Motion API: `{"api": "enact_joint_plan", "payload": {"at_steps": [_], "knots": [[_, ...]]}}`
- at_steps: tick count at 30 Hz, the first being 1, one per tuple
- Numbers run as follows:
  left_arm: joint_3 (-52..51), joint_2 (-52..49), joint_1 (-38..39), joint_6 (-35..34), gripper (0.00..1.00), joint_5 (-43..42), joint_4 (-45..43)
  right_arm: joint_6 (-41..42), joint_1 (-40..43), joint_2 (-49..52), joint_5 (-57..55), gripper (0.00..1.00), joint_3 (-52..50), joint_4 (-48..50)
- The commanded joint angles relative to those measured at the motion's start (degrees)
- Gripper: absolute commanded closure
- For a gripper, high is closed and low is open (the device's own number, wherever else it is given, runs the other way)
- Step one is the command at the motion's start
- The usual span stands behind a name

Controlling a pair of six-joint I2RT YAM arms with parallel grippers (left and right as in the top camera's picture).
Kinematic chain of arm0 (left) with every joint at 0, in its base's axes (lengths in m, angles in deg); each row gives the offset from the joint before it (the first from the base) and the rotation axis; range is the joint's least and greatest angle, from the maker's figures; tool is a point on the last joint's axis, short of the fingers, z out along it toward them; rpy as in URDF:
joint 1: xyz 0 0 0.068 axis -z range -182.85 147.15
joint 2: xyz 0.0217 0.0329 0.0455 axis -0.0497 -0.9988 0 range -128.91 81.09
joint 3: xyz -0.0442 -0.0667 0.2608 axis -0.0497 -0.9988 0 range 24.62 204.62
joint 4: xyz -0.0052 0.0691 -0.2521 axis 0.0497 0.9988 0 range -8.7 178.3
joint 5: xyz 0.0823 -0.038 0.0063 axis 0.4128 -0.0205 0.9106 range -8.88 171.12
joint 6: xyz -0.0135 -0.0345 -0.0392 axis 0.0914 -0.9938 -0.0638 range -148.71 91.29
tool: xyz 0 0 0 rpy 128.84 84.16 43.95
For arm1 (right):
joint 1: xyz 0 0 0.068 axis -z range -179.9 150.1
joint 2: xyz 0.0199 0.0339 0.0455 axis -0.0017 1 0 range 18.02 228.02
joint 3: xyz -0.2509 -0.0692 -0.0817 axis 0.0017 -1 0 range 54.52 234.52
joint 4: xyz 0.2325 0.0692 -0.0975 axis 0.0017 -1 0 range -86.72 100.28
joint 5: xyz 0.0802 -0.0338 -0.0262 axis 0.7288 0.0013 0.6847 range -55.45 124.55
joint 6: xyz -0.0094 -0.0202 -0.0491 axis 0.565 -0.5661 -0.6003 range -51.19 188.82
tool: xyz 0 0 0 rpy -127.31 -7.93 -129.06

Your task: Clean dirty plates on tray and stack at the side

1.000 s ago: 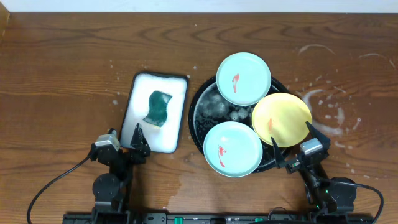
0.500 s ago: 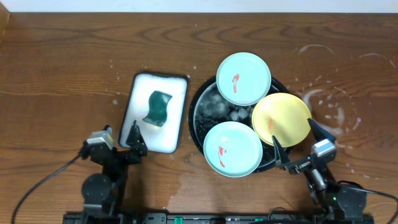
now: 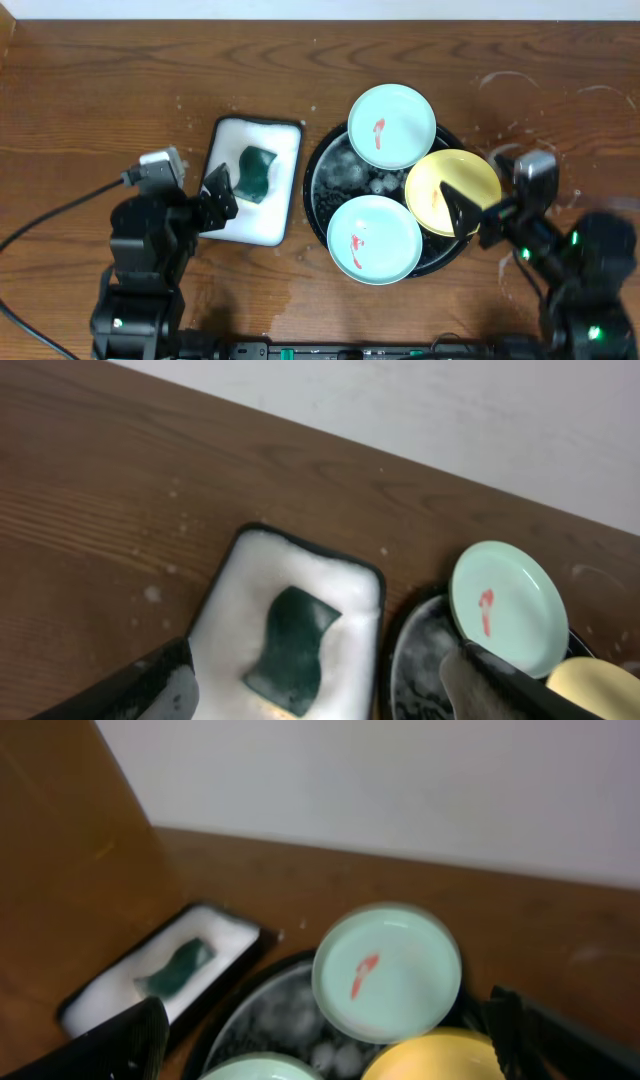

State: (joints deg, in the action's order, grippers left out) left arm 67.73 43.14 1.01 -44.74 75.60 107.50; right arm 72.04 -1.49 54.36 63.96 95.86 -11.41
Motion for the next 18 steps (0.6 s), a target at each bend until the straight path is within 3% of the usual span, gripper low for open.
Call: {"api": "enact_joint_plan", "payload": {"at_steps": [1,8,18], "knots": [[4.35,-1.27,-0.04,0.98,0.18,-1.6,2.82,0.31,-0.72,8.46,1.07,0.01,9.44,-6.51],[4.81,-1.09,-0.04,0.98,0.17,-1.62,4.92,-2.03,-0.76,19.43,1.11,0.01,20.41,-15.91],[4.81,-1.09,-0.04,0.98,0.18,-1.57,5.07,2.16,-0.76,20.9,7.17,0.01,20.76,-16.46]]}}
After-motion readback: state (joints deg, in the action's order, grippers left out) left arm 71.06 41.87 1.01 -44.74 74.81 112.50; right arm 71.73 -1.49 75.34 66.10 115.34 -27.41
